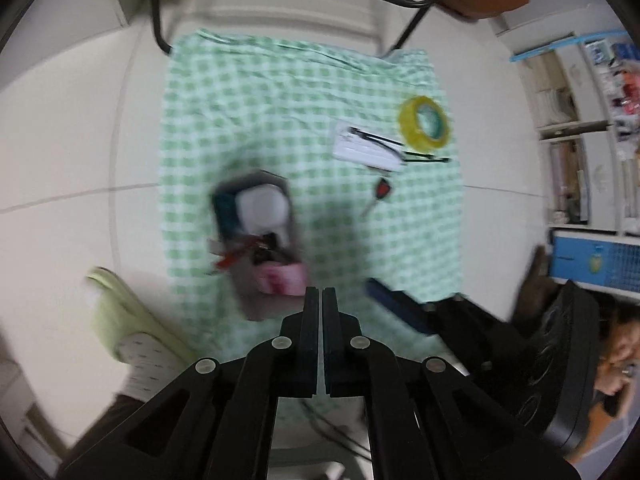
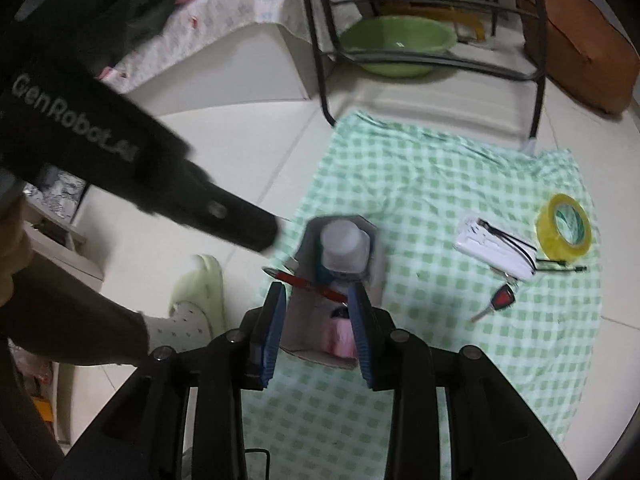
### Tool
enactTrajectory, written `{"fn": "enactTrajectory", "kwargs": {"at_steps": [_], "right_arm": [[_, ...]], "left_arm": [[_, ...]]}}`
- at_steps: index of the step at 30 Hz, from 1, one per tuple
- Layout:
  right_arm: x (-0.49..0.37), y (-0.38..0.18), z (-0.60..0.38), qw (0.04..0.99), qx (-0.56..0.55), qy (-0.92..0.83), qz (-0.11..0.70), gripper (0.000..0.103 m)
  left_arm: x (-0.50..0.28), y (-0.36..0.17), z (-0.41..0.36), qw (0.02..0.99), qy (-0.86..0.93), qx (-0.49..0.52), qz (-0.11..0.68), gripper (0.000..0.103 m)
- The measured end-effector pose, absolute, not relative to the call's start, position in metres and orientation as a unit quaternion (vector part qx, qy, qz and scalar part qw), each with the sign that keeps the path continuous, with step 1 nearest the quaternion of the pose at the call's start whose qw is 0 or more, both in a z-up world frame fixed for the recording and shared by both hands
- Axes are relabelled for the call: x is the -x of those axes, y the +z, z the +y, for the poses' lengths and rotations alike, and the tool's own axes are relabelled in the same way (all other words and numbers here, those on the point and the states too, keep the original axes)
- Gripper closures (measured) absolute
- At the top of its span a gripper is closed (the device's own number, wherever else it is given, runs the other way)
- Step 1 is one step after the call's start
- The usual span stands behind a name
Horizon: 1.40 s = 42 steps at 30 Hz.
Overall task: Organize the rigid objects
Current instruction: 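Lower the pink package into the grey box with the left gripper and open, then grasp the black car key beside the white power bank with the right gripper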
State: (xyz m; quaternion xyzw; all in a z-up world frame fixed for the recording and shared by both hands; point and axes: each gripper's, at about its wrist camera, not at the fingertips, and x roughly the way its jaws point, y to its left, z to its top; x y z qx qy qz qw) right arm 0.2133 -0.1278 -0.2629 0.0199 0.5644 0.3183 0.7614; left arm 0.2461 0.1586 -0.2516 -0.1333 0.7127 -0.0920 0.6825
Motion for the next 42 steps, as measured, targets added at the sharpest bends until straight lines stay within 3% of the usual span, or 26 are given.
{"fn": "enactTrajectory", "kwargs": {"at_steps": [2,5,7,9,10,12,13,19,23,25,27,35,37,38,39,42], "right_arm": [[-0.217,-0.274,-0.134,0.752,-0.014,0.301,0.586,0.065],[-0.223,-0.301,-0.154,0.732,-0.02,0.252,0.632,0.025],[-0.223,-0.315,-0.169,0.726,-0.035,0.232,0.647,0.021],[-0.223,-0.336,-0.184,0.713,-0.03,0.213,0.668,0.02],[-0.223,-0.347,-0.19,0.708,-0.012,0.203,0.676,0.019],[-0.223,-0.365,-0.199,0.705,0.034,0.187,0.683,0.018],[-0.223,-0.373,-0.202,0.704,0.063,0.181,0.684,0.018],[-0.232,-0.419,-0.212,0.681,0.243,0.198,0.662,0.018],[-0.263,-0.435,-0.229,0.682,0.217,0.202,0.669,0.018],[-0.286,-0.443,-0.244,0.689,0.141,0.199,0.683,0.024],[-0.305,-0.451,-0.255,0.692,0.057,0.196,0.692,0.043],[-0.357,-0.48,-0.278,0.705,-0.035,0.118,0.698,0.059],[-0.364,-0.483,-0.276,0.706,-0.042,0.115,0.697,0.07],[-0.366,-0.487,-0.274,0.702,-0.046,0.112,0.702,0.08],[-0.368,-0.49,-0.273,0.697,-0.05,0.108,0.707,0.098],[-0.361,-0.493,-0.266,0.678,-0.068,0.115,0.723,0.101]], "left_arm": [[-0.246,-0.251,0.155,0.684,-0.09,0.121,0.713,0.103],[-0.244,-0.25,0.142,0.685,-0.098,0.102,0.714,0.102],[-0.243,-0.251,0.129,0.687,-0.109,0.071,0.715,0.094],[-0.24,-0.249,0.121,0.695,-0.111,0.027,0.71,0.067],[-0.24,-0.247,0.116,0.704,-0.107,0.004,0.702,0.058],[-0.24,-0.244,0.11,0.714,-0.099,-0.018,0.692,0.026],[-0.238,-0.244,0.108,0.716,-0.099,-0.023,0.69,0.02],[-0.239,-0.234,0.11,0.723,-0.102,0.015,0.683,0.016],[-0.244,-0.239,0.13,0.71,-0.09,0.059,0.696,0.016],[-0.247,-0.243,0.136,0.701,-0.088,0.068,0.704,0.016],[-0.25,-0.247,0.137,0.696,-0.086,0.065,0.71,0.016],[-0.255,-0.256,0.121,0.693,-0.065,-0.025,0.718,0.016],[-0.255,-0.258,0.114,0.691,-0.066,-0.039,0.719,0.016],[-0.254,-0.258,0.11,0.69,-0.068,-0.044,0.719,0.016],[-0.253,-0.258,0.108,0.69,-0.07,-0.047,0.719,0.016],[-0.251,-0.257,0.105,0.691,-0.074,-0.06,0.716,0.016]]}}
